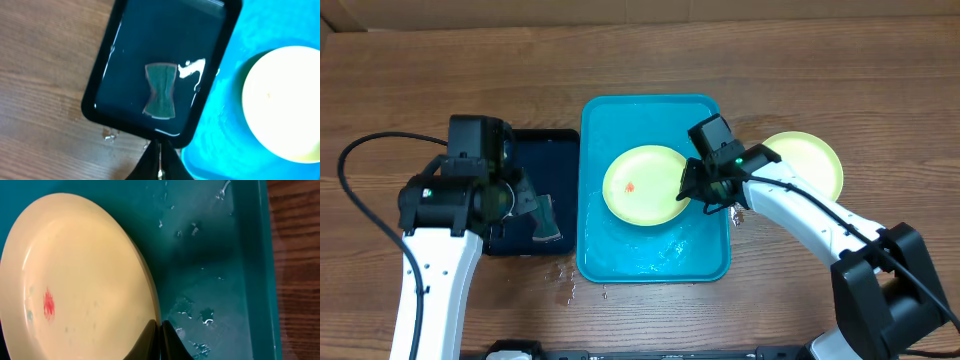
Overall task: Clean dirty plates on tray and stack at the side
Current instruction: 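Grip the remaining yellow plate rim and pull it to tray center, then grasp the green sponge on the black tray with the left gripper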
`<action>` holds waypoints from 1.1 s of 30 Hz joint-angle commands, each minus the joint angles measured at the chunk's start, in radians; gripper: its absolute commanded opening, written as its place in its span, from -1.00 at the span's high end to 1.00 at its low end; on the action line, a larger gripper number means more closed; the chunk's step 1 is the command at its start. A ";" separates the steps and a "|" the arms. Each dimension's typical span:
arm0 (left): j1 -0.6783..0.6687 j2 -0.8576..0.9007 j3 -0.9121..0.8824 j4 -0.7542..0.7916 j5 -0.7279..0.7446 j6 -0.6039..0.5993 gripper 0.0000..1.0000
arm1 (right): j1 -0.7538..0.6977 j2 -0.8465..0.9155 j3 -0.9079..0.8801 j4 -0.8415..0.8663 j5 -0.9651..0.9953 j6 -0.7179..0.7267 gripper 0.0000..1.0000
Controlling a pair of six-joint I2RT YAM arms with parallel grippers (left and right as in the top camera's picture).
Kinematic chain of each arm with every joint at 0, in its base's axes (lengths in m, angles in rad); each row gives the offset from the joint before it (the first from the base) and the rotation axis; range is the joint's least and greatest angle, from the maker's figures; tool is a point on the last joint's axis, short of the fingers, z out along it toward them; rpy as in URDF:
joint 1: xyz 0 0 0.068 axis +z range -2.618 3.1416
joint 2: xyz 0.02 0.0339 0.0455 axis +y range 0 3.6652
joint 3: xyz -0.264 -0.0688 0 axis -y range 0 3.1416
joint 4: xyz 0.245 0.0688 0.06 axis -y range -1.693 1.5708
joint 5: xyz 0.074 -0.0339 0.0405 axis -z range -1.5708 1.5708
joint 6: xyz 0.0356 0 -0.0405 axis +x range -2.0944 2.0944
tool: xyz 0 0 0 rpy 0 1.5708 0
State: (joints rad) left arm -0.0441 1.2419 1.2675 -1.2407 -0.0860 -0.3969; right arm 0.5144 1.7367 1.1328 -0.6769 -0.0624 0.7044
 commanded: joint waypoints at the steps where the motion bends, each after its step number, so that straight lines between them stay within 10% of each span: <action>1: 0.000 0.032 -0.003 -0.018 0.019 -0.006 0.92 | 0.008 -0.006 -0.036 0.017 0.047 0.029 0.92; 19: 0.000 0.052 -0.093 -0.037 0.151 0.049 0.92 | 0.008 -0.005 -0.119 0.148 0.043 0.030 0.92; 27: -0.002 0.054 -0.245 0.097 0.210 -0.021 -0.01 | 0.008 0.011 -0.119 0.153 0.043 0.029 0.90; 33: -0.002 0.095 -0.319 0.293 0.203 0.063 0.74 | 0.008 0.011 -0.119 0.152 0.043 0.029 0.84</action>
State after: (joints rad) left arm -0.0441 1.3045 0.9764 -0.9886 0.1085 -0.3843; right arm 0.5186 1.7393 1.0206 -0.5320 -0.0334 0.7296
